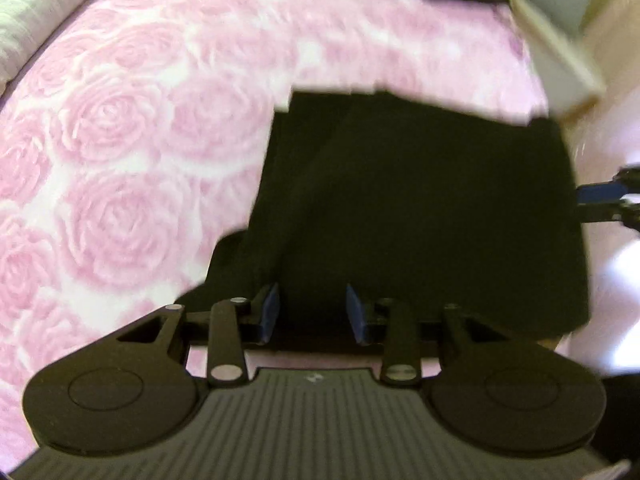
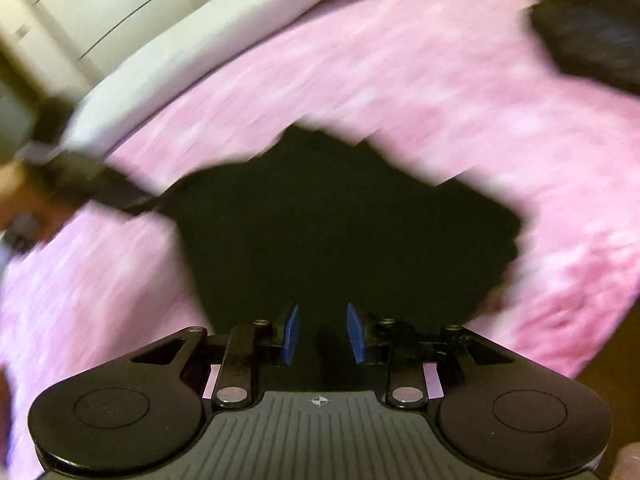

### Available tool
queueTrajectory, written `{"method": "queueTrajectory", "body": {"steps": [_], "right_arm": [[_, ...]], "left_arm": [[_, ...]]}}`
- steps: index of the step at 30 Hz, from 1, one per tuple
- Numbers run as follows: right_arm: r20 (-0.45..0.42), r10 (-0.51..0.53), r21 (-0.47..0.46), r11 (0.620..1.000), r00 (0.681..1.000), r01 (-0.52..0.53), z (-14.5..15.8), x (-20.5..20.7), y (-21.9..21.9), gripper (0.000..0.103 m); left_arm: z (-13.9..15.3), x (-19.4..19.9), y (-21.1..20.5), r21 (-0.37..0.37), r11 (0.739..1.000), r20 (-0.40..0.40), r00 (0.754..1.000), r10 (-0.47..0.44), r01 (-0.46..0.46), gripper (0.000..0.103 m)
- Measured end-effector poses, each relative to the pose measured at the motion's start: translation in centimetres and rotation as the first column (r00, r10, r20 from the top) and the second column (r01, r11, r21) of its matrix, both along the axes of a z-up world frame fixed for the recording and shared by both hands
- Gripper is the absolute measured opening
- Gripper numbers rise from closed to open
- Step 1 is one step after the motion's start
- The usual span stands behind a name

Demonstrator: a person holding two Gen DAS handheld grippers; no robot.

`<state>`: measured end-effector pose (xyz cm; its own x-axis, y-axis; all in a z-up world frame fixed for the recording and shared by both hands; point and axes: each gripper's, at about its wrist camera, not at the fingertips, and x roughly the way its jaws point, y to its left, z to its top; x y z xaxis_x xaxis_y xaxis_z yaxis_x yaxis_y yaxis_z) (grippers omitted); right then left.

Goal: Fold clothes

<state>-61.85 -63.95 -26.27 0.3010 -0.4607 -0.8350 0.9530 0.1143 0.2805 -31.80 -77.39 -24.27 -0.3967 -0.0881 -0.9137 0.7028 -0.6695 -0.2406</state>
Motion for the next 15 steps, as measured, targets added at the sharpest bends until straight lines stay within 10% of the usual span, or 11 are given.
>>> {"method": "queueTrajectory", "body": {"steps": [6,10,15], "right_arm": [[-0.070,-0.110,0.037,0.993,0.991,0.113,-4.3,-4.4,-4.5,0.030],[-0.056,-0.126,0.125,0.983,0.990,0.132,-6.9,-6.5,-6.6,0.030],[-0.076,-0.153,0.047,0.987,0.985,0.157,-2.2,-4.6,-4.3,0.030]], "left_arm": [[-4.9,-2.5,-1.7,-0.022,0.999,0.017,0.999,-0.041,0.042,0.035],[-3.2,-2.3,-2.2,-0.009,0.998,0.054,0.997,-0.064,0.064,0.029],[0.1,-3.7,-1.2,-0.062,0.995,-0.012,0.997,-0.080,0.080,0.023]]}}
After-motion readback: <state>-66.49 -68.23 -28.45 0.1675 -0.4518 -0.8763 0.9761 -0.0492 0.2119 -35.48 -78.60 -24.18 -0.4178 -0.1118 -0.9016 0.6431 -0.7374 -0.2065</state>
